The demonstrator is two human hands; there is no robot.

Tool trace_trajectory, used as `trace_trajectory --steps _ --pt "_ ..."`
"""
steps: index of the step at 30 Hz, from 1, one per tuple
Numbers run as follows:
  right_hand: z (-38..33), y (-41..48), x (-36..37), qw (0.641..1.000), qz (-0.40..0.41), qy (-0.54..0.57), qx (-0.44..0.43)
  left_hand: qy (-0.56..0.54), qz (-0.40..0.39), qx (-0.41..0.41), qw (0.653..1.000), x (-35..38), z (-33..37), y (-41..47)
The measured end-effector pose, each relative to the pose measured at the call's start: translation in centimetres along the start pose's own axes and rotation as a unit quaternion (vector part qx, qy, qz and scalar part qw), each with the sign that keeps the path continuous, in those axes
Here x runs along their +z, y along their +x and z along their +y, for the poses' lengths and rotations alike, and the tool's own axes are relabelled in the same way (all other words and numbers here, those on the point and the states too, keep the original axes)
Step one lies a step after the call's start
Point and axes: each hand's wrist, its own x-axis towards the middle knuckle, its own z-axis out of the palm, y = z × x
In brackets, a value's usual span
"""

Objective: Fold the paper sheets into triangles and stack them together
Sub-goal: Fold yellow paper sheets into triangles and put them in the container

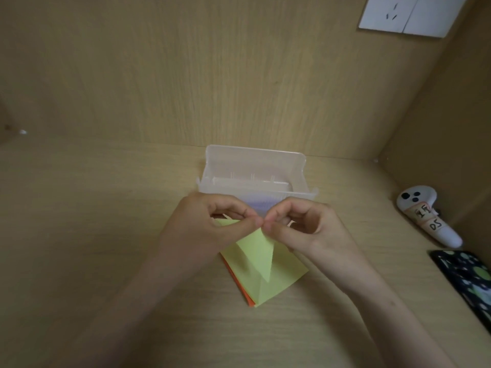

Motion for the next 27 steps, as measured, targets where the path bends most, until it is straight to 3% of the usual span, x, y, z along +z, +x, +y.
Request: trace_trajectory --steps 13,27 --pt "0.1 0.4 0.2 1.000 -0.021 -0.001 -0.017 0.038 -0.001 0.000 0.999 0.1 -0.3 -0.3" --pt "0.3 -0.1 -2.2 0.999 0.017 0.004 0.049 0.056 0.047 0.012 0.997 -1.1 0.0 -0.3"
